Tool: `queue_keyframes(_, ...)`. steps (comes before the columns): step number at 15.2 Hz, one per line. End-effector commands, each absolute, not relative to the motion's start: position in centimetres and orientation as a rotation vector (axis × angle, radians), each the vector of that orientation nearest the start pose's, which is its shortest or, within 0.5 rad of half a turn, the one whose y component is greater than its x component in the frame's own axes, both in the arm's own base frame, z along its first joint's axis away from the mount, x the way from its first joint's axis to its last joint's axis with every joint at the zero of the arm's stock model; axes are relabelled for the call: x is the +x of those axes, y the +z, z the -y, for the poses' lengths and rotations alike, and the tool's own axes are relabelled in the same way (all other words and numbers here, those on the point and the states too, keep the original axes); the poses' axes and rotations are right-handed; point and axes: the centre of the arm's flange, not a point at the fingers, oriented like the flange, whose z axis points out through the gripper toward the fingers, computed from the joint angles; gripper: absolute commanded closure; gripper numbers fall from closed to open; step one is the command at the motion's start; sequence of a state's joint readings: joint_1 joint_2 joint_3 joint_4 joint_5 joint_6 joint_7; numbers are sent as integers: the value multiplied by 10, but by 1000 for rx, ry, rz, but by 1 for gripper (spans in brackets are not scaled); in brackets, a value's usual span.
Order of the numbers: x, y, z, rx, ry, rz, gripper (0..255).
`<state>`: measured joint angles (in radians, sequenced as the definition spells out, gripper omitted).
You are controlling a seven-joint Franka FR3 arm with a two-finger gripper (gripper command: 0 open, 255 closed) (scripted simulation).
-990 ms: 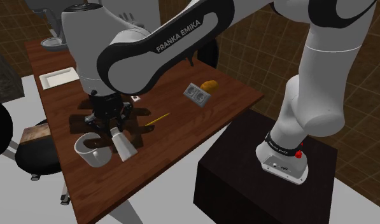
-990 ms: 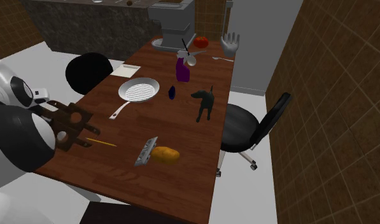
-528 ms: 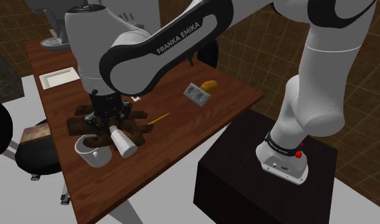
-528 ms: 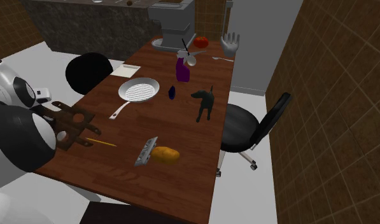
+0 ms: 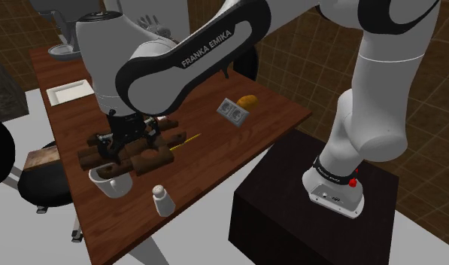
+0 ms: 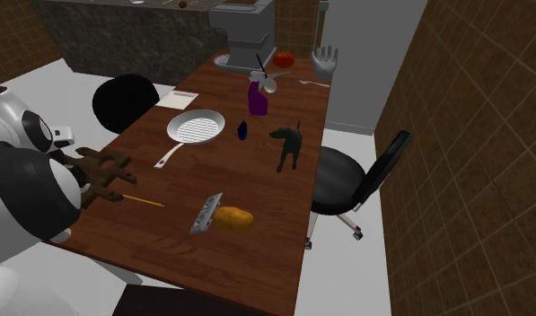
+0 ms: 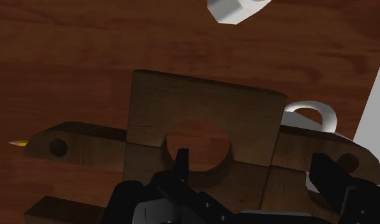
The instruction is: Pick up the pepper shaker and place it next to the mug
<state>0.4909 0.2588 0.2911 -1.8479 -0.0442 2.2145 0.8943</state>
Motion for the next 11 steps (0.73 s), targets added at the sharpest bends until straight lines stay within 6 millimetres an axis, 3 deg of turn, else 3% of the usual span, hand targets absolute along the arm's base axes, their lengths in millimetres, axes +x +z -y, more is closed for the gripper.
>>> queue_keyframes(1,451,403,-437,-3046,-34,-137,0)
queue_keyframes(3,451,427,-435,-3046,-34,-137,0)
queue_keyframes(11,451,427,-435,-3046,-34,-137,0)
